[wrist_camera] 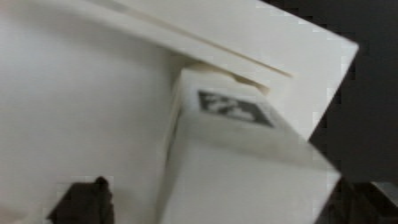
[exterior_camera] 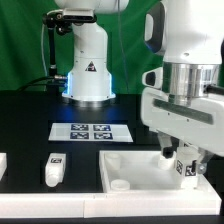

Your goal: Assemble one leg

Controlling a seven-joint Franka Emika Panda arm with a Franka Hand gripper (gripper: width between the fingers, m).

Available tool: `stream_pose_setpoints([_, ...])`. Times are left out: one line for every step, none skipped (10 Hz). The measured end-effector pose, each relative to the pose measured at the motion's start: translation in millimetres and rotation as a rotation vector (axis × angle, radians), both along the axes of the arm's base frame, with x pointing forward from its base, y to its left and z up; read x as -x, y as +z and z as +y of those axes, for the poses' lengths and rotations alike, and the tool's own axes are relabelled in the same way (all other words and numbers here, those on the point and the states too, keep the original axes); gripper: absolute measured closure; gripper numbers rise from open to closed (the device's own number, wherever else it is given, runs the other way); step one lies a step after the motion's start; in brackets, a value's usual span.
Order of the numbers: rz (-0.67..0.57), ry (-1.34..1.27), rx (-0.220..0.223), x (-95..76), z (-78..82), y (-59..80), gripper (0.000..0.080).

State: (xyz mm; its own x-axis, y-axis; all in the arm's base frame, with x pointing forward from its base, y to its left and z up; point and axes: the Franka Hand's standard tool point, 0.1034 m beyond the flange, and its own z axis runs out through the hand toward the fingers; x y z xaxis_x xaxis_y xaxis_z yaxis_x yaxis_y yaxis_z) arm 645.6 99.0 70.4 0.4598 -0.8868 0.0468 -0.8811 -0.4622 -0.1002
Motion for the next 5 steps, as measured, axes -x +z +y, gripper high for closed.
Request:
stream_pose_setpoints([-0.021,0.228,0.021,-3.8,-2.3,-1.5,0.0159])
stream_pose_setpoints([-0.02,0.343,0.026,-2.4,2.1,-3.2,0.0159])
stream_pose_setpoints([-0.02,0.361,0.038,-0.2,13.2,-1.7,0.0152])
stream_pose_setpoints([-0.021,0.47,0.054,-0.4,12.2,-2.0,0.015])
stream_pose_setpoints([-0.02,0.534,0.063,-0.8,9.9,-2.1,0.015])
